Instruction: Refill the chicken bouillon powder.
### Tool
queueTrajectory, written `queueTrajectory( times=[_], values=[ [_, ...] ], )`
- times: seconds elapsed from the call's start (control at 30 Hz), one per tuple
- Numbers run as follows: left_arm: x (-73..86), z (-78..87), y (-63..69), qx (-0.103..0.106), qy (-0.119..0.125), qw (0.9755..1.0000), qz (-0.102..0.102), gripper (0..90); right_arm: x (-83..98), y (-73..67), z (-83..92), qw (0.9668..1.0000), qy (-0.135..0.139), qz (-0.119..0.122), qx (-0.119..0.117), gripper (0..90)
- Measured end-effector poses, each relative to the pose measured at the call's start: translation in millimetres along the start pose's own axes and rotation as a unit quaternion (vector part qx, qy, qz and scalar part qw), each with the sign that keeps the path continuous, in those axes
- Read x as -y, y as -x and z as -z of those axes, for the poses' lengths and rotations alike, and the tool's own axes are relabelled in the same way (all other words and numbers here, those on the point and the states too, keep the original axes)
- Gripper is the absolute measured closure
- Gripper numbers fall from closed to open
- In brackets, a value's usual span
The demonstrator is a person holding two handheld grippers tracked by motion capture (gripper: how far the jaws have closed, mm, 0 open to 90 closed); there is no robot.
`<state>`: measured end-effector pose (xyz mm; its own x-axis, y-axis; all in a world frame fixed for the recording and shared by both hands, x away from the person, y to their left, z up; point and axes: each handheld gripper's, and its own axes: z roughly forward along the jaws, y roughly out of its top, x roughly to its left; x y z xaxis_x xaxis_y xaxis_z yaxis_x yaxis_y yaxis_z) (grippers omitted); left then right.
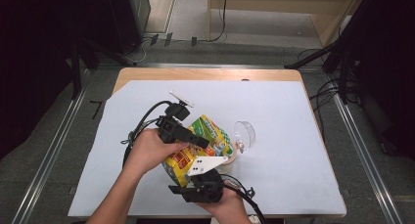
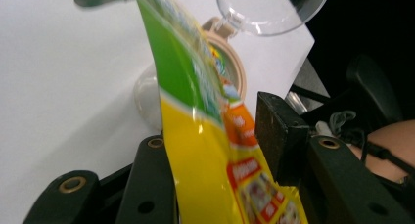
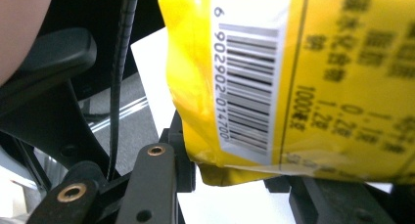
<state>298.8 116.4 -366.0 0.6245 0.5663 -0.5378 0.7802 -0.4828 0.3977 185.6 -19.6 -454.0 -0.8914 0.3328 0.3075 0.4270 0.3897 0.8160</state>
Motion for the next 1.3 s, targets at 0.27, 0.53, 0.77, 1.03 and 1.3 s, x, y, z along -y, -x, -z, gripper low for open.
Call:
queueTrajectory(
  times=[0.27, 0.53, 0.77, 1.03, 1.3],
  values=[
    [-0.8, 0.3, -1.2, 0.013, 0.000, 0.9999, -0.002, 69.2, -2.4, -1.5, -0.8, 0.9997, -0.010, 0.021, -0.003, 64.4],
    [-1.9, 3.5, -0.3, 0.008, 0.017, 0.9998, 0.001, 67.3, -7.9, -6.0, -2.0, 0.9990, -0.009, 0.043, -0.007, 62.7],
    [-1.3, 8.2, -0.4, 0.011, 0.032, 0.9994, 0.002, 61.0, -13.3, -7.0, -0.4, 0.9991, -0.003, 0.042, -0.009, 65.6],
    [-1.5, 13.4, 6.0, 0.004, 0.035, 0.9994, -0.006, 58.7, -13.8, -1.5, 3.5, 0.9994, 0.010, 0.029, -0.015, 65.8],
    [-7.9, 15.4, 6.8, -0.008, 0.017, 0.9997, -0.013, 65.4, -15.1, -1.6, 1.8, 0.9994, 0.013, 0.023, -0.021, 66.3]
  ],
)
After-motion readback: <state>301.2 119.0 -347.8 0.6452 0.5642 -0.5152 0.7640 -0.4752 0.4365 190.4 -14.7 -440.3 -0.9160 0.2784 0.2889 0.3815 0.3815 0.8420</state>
